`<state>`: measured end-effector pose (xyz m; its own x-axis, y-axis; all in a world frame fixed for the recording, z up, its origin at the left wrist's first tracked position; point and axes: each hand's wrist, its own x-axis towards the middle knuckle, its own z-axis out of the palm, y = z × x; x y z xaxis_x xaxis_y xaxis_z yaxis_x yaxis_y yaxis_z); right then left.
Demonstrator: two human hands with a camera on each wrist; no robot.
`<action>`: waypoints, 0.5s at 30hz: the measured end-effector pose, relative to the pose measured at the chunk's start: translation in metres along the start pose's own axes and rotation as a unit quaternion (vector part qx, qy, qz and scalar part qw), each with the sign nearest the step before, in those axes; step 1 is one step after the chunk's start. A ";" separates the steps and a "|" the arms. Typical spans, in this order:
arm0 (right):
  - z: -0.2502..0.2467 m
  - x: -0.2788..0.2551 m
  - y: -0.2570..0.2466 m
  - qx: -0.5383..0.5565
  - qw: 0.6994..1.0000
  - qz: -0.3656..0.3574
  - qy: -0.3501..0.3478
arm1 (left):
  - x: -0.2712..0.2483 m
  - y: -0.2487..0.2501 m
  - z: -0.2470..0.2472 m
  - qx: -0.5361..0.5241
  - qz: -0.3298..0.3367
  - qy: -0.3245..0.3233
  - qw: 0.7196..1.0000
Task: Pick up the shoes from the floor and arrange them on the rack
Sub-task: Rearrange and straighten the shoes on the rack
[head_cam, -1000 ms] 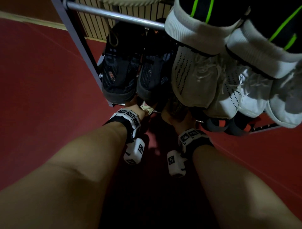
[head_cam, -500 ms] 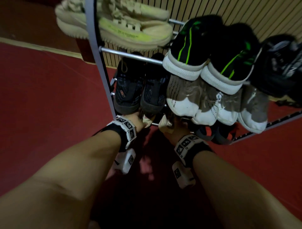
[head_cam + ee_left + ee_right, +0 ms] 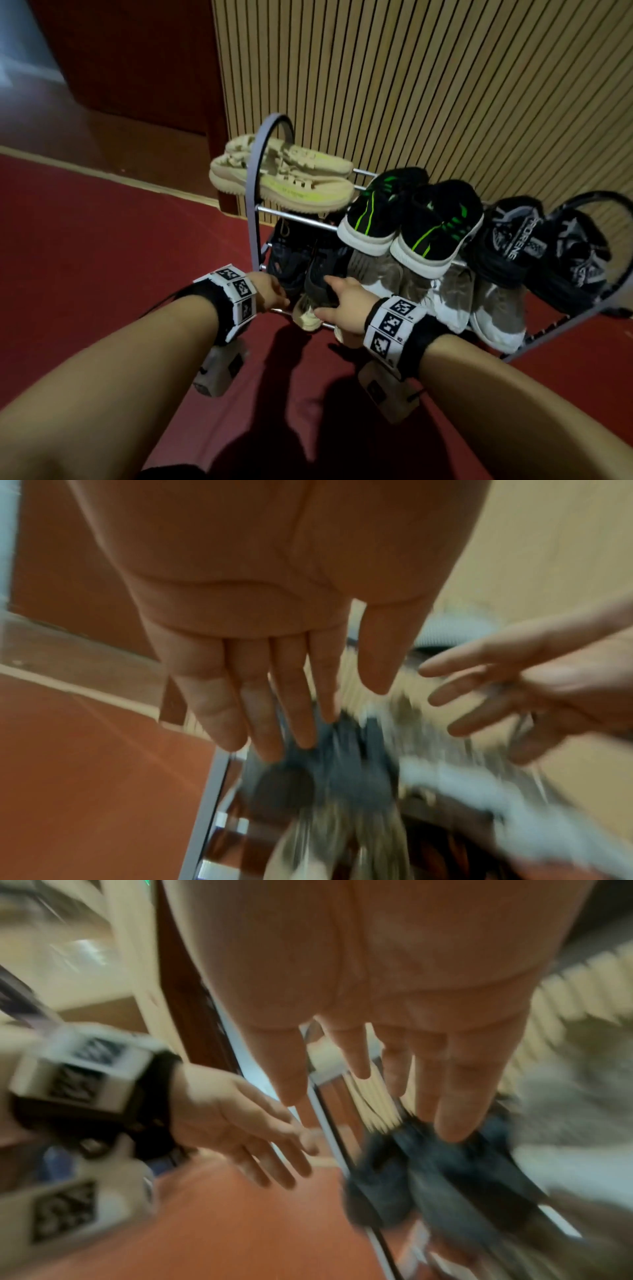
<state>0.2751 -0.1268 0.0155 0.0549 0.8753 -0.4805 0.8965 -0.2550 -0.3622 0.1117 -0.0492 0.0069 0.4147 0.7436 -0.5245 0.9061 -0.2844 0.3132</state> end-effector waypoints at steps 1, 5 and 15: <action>-0.009 -0.005 -0.006 0.003 1.000 -0.014 0.007 | -0.005 -0.001 -0.010 -0.012 -0.005 0.007 1.000; -0.047 -0.026 -0.034 -0.001 0.997 -0.065 0.046 | -0.024 -0.003 -0.048 -0.121 0.002 0.049 0.991; -0.128 -0.038 -0.069 -0.041 0.992 -0.045 0.111 | -0.035 -0.010 -0.114 -0.239 0.063 0.242 0.938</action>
<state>0.2679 -0.0896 0.1608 0.0612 0.9643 -0.2576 0.9347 -0.1459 -0.3242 0.0781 -0.0037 0.1124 0.3250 0.9427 -0.0753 0.6636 -0.1706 0.7284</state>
